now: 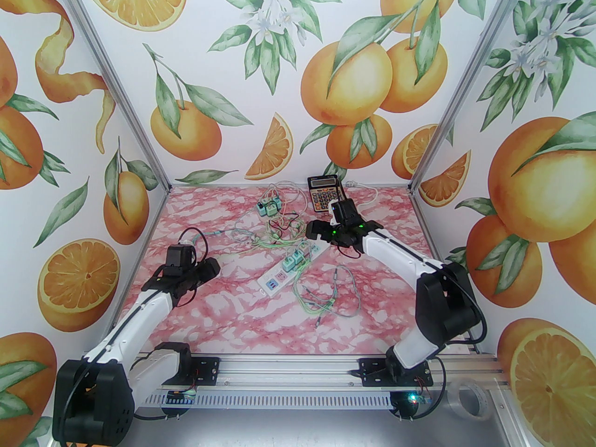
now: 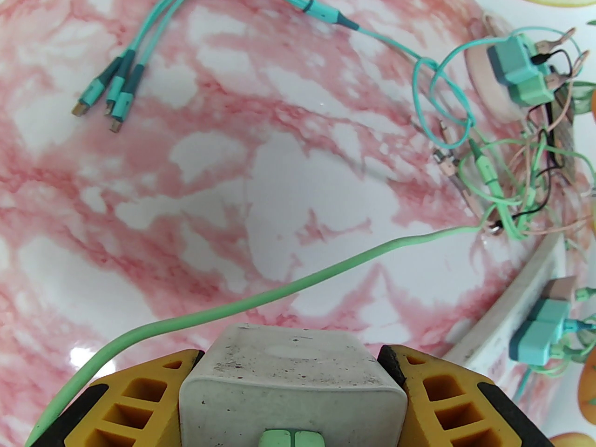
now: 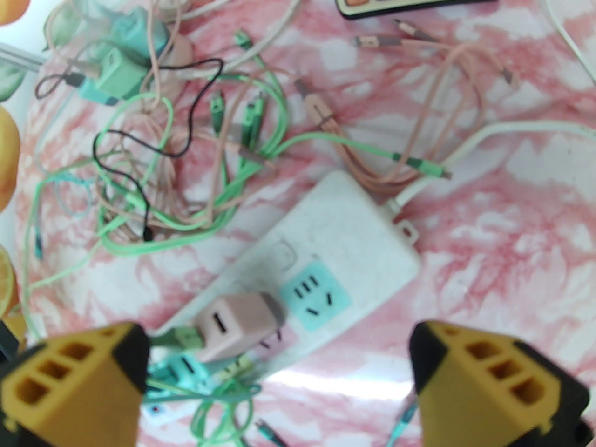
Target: Pull the plug off the socket
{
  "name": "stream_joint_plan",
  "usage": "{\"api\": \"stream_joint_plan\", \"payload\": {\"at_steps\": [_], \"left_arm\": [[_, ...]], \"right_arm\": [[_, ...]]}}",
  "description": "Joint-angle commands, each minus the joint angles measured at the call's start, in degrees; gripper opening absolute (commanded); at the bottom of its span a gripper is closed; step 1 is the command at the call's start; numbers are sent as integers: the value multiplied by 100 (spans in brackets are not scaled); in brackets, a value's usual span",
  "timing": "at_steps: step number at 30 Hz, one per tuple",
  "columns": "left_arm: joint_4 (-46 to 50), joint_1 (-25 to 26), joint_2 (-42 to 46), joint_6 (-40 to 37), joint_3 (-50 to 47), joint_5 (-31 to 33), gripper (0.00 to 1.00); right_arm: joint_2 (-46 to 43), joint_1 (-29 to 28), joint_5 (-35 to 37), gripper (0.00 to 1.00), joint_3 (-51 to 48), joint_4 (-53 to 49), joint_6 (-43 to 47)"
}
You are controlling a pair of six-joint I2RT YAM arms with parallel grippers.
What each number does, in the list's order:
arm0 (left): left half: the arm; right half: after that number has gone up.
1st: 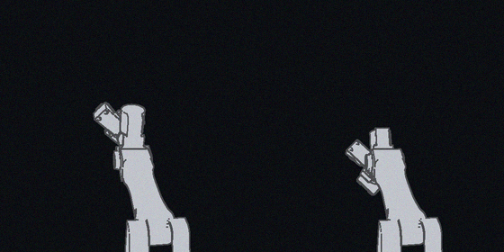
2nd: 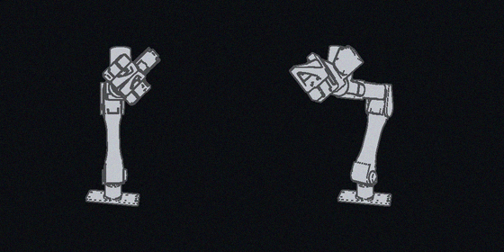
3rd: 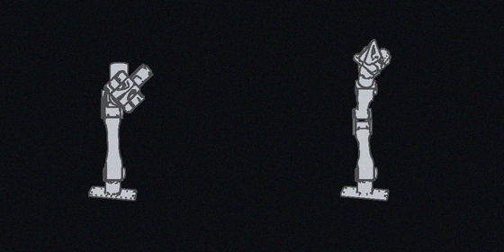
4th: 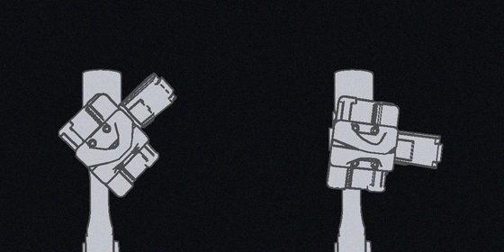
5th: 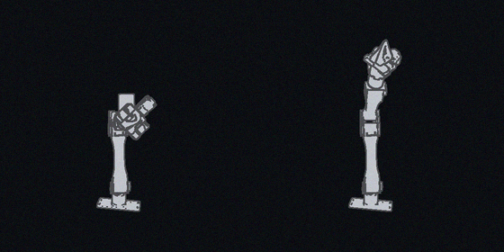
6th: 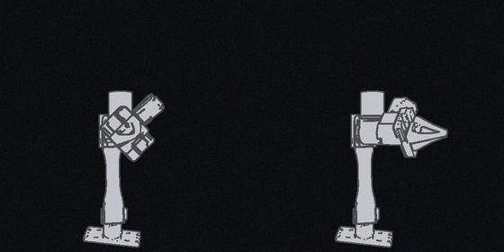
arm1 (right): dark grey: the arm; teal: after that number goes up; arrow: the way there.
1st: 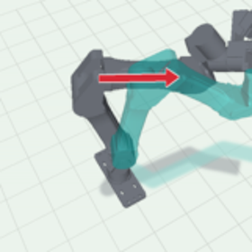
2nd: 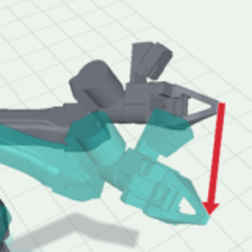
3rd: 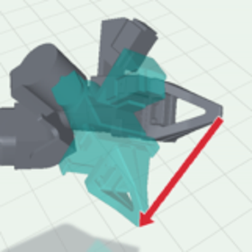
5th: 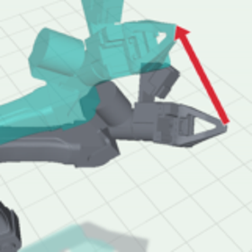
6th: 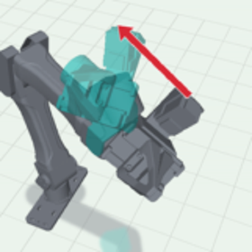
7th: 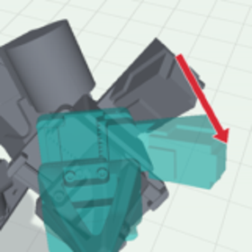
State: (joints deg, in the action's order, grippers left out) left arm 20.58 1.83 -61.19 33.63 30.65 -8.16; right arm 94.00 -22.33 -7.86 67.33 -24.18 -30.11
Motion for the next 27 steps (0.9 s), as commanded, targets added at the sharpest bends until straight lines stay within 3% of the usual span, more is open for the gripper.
{"api": "stream_joint_plan", "payload": {"at_steps": [1,9,18,25,27], "left_arm": [[-569,-99,-208,175,-64,-568,38],[-1086,-204,-723,214,45,-1281,38],[-943,-209,-1274,71,219,-1521,41],[-723,-207,-1378,179,238,-1574,59],[-641,-209,-1328,180,258,-1566,68]], "right_arm": [[-167,18,177,100,-106,-155,16],[-354,16,232,100,-309,-105,-54],[-319,9,146,100,-486,-11,-129],[-294,9,83,100,-485,32,-158],[-294,9,74,100,-493,52,-171]]}}
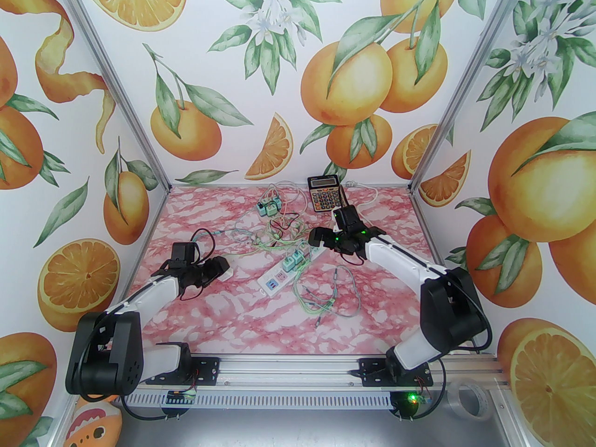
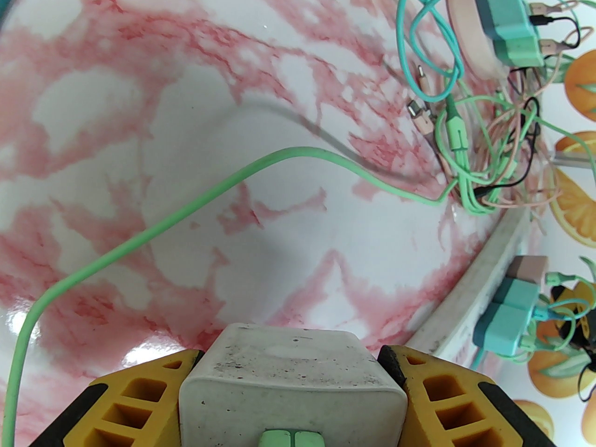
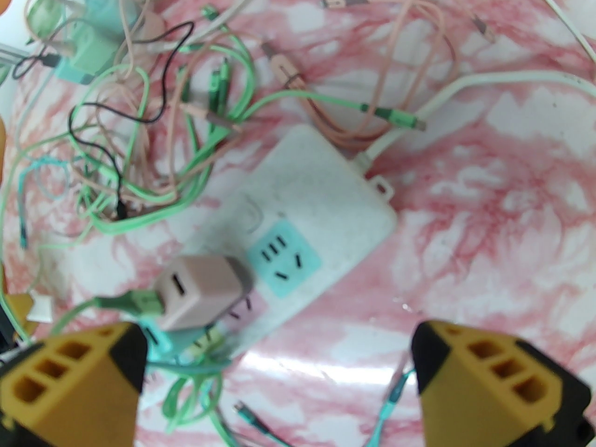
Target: Pull the plug off the socket
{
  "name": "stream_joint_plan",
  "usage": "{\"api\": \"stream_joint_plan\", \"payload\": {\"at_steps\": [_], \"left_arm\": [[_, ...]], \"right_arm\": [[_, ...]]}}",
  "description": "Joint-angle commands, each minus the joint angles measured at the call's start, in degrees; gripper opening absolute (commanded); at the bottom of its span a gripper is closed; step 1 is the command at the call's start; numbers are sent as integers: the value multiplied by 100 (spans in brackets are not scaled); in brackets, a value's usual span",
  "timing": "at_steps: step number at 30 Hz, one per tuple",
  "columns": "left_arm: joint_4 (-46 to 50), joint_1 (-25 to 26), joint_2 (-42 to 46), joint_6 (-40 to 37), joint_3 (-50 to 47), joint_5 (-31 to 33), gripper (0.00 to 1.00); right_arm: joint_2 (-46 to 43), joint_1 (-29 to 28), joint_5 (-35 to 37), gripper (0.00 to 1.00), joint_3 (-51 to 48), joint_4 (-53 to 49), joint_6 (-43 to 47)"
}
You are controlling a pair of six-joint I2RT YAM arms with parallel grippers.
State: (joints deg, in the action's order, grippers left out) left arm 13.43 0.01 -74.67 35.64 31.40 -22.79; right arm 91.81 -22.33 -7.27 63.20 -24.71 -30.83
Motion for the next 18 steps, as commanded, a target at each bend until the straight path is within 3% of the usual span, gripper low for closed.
{"api": "stream_joint_plan", "payload": {"at_steps": [1,3,12,18], "left_arm": [[113,-27,51,-28,204,-103,69],[208,-27,134,-70,234,-90,69],[976,-27,589,-234,350,189,90],[1626,-28,1007,-225,273,601,93]], "right_arm": [[-73,9,6,100,-81,115,-97],[-84,9,0,100,-93,121,-107],[-139,0,-27,100,-219,214,-126],[-205,0,-36,100,-325,297,-152]]}}
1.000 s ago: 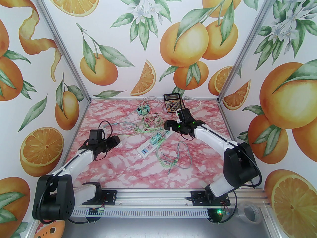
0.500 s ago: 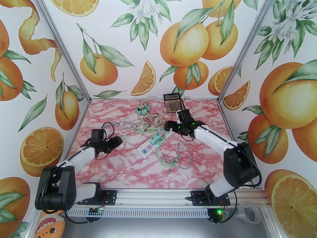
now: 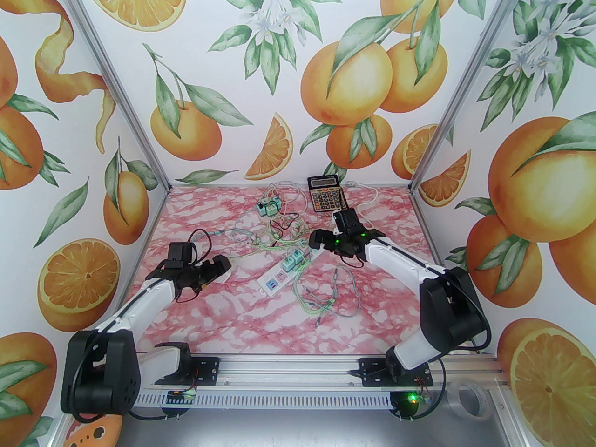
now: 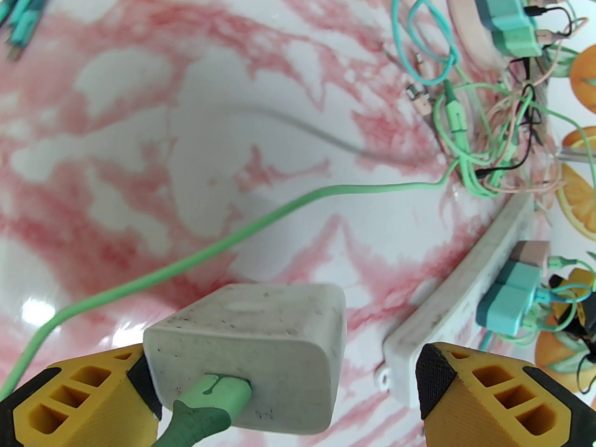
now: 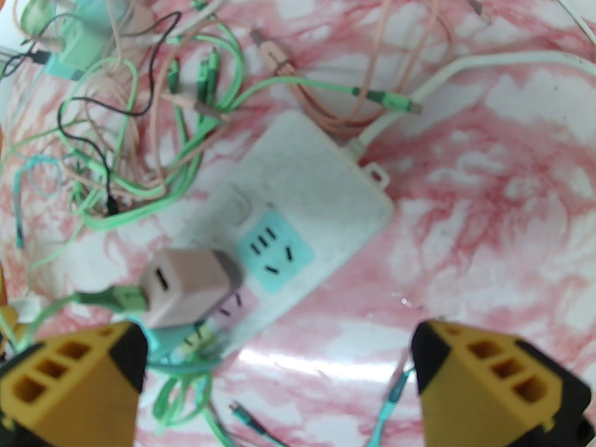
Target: Pull the plug off the socket
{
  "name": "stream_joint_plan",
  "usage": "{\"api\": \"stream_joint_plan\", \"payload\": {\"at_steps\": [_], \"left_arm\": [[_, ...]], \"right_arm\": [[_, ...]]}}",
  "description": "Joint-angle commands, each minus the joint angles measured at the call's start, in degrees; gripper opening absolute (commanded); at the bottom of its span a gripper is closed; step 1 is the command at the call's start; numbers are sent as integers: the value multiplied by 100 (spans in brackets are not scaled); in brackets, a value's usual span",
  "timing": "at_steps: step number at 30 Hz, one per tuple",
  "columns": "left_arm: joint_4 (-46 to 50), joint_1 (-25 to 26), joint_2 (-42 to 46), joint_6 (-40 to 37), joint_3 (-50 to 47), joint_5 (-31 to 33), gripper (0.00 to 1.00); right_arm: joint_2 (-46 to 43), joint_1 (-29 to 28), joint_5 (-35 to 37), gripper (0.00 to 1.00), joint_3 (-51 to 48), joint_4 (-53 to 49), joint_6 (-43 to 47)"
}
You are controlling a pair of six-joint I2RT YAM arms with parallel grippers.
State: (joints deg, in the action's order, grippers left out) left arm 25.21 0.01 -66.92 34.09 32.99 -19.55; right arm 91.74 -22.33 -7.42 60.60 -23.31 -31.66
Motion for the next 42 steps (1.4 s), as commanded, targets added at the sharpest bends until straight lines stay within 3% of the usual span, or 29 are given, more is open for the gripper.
{"api": "stream_joint_plan", "payload": {"at_steps": [1,8,18,23,32,36,42], "left_arm": [[528,-27,316,-69,97,302,98],[932,-10,713,-180,317,518,100],[1387,380,-79,-258,937,97,100],[1150,879,-371,-404,1107,63,100],[822,1278,-555,-389,1434,-127,100],[893,1593,-731,-475,1882,220,99],[586,2468,-1403,-989,2493,458,92]], "right_arm": [[-216,2,-23,100,-91,163,-72],[-345,3,-1,100,-211,230,-77],[-508,4,67,100,-359,223,-86],[-458,7,32,100,-347,266,-84],[-506,4,40,100,-342,214,1],[-573,9,-71,100,-350,292,41],[-761,5,-216,100,-395,374,-15]]}}
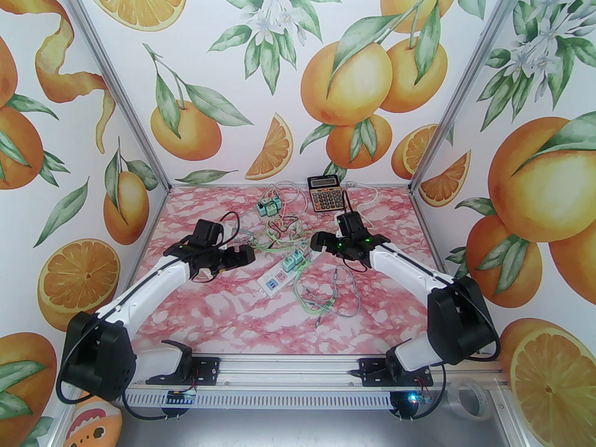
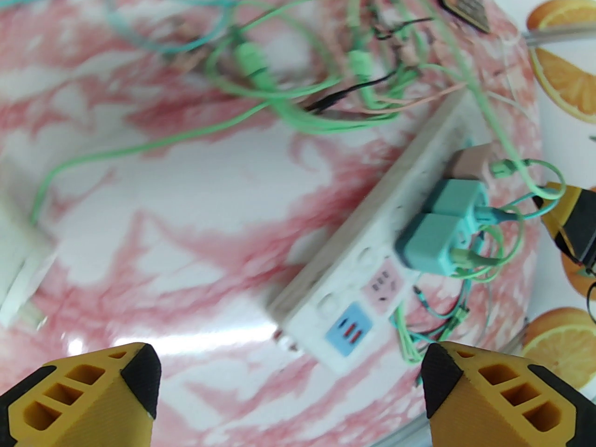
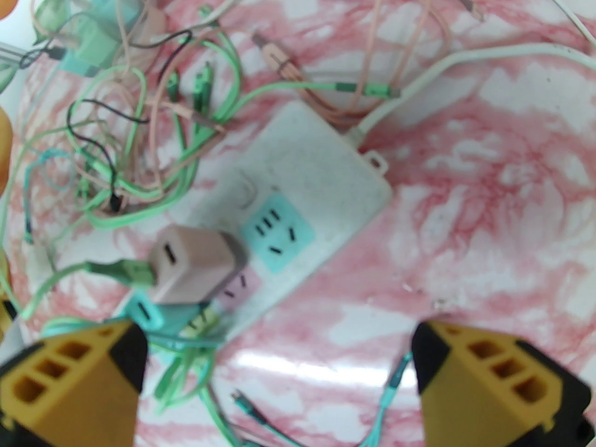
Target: Pull the plug off the socket
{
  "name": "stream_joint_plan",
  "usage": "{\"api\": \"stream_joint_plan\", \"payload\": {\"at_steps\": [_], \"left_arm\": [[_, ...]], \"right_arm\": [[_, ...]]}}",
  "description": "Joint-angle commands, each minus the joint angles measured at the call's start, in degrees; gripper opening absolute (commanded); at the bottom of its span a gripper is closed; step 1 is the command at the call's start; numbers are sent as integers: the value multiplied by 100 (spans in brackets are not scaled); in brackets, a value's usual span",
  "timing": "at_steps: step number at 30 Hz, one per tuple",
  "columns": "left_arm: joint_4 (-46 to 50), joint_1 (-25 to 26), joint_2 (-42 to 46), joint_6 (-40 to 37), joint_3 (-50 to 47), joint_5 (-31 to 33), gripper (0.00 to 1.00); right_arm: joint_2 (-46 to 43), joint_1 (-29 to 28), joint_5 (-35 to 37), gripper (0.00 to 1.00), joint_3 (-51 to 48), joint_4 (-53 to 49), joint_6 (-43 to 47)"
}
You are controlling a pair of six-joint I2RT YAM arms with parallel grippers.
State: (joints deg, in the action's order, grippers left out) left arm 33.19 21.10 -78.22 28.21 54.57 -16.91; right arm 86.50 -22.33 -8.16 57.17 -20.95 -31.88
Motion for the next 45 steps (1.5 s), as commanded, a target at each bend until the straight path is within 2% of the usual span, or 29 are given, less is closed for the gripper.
{"api": "stream_joint_plan", "payload": {"at_steps": [1,3,9,10,12,19,31,34,36,40,41,42,45], "left_arm": [[-208,549,-419,-558,460,263,89],[-190,857,-647,-799,679,397,82],[-513,1364,-828,-1126,768,581,72],[-547,1418,-840,-1173,764,610,67],[-618,1670,-929,-1449,764,849,50],[-832,1999,-1396,-1962,994,1090,50],[-1032,2108,-2221,-2527,1288,1281,50],[-1090,2122,-2367,-2601,1353,1226,47],[-1108,2132,-2471,-2651,1418,1176,39],[-1114,2144,-2601,-2697,1461,1161,38],[-1135,2144,-2610,-2698,1458,1153,38],[-1147,2144,-2618,-2698,1453,1147,37],[-1192,2151,-2668,-2652,1468,1125,27]], "right_arm": [[-255,3,-133,100,-47,104,19],[-299,8,-139,100,-45,22,46],[-354,1,-186,100,-68,-163,109],[-370,0,-186,100,-83,-177,108],[-388,5,-280,100,-112,-227,130],[-265,9,-282,100,69,-413,170],[34,9,-485,100,300,-550,91],[175,18,-508,100,356,-533,-2],[225,18,-400,100,340,-396,-96],[445,102,-462,100,451,-219,-213],[534,161,-580,97,488,-142,-267],[617,221,-736,89,473,-12,-342],[851,363,-974,72,461,245,-616]]}}
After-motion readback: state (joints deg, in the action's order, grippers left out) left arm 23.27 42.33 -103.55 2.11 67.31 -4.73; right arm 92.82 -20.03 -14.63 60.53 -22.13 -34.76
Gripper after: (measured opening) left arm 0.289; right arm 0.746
